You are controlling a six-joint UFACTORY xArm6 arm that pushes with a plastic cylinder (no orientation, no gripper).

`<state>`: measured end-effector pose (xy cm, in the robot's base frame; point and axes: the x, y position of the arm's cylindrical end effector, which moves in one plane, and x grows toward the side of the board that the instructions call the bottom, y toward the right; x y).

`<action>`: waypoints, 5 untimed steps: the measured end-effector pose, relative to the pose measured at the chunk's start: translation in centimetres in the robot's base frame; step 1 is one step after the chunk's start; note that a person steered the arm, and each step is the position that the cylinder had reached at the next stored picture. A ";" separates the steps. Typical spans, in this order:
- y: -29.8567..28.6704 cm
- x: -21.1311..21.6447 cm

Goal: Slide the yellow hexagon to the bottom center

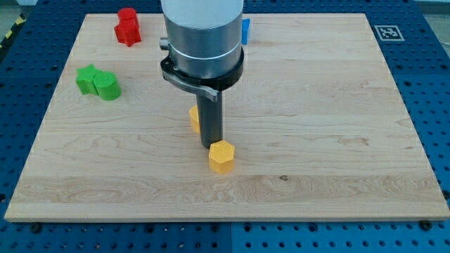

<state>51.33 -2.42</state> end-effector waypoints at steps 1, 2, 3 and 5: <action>0.5 0.2; 1.2 0.7; 2.2 1.3; 4.0 2.0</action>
<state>53.35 1.54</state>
